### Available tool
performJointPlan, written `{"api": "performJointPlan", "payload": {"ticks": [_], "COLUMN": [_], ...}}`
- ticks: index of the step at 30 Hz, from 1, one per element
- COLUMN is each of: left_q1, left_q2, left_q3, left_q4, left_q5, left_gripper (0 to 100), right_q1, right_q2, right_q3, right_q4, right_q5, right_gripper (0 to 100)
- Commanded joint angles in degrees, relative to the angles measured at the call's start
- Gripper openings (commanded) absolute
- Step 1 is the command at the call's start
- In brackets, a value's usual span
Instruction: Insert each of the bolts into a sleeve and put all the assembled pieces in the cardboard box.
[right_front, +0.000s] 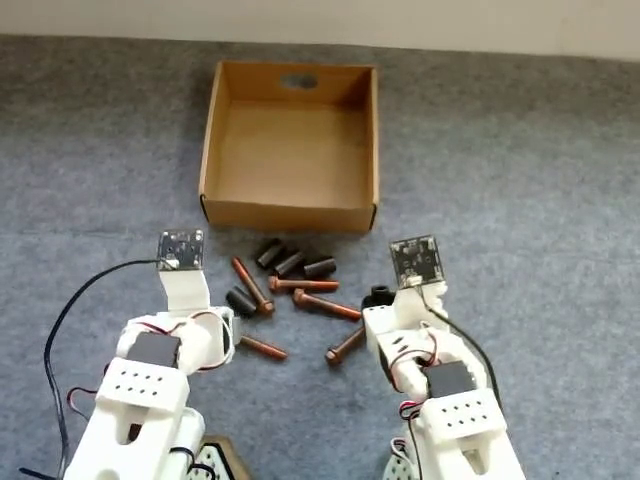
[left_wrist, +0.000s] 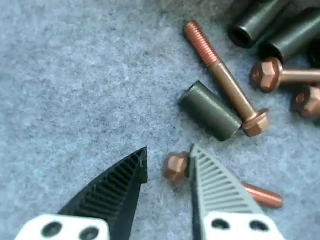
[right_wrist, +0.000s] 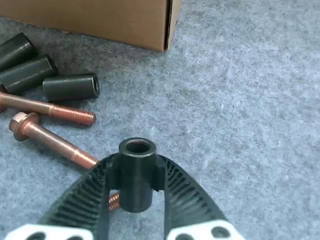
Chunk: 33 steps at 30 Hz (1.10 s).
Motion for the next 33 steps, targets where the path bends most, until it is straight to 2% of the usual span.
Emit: {"api": "performJointPlan", "payload": {"ticks": [1,8,14,21,24,28,33], "left_q1": [0.6,0.6,0.1,0.1,0.0,0.0,0.0], "left_q2": [-0.3,-0.3,-0.4,-0.4,-0.4,-0.4,-0.4], "left_q3": [-0.4,-0.4,-0.5,2.3,3.4,2.9,2.1], "left_q4": [0.6,0.6,0.1,-12.3,-17.3,-19.4,-18.4], "left_q5": [-3.0,-4.1,-8.8,-18.5,-19.9,-19.8,-19.8], "left_gripper": [8,7,7,7,7,7,7], "right_q1": [-0.5,-0.3,-0.3,-0.2,-0.2,-0.2,-0.2], "right_q2": [-0.9,-0.9,-0.9,-0.9,-0.9,-0.9,-0.9], "right_q3": [-0.2,-0.2,-0.2,-0.2,-0.2,-0.2,-0.2], "right_q4": [-0.7,-0.7,-0.7,-0.7,-0.7,-0.7,-0.7], "right_q5": [-0.5,-0.5,-0.5,-0.5,-0.5,-0.5,-0.5], "right_gripper": [0.6,0.6,0.6,0.6,0.6,0.6,0.6]}}
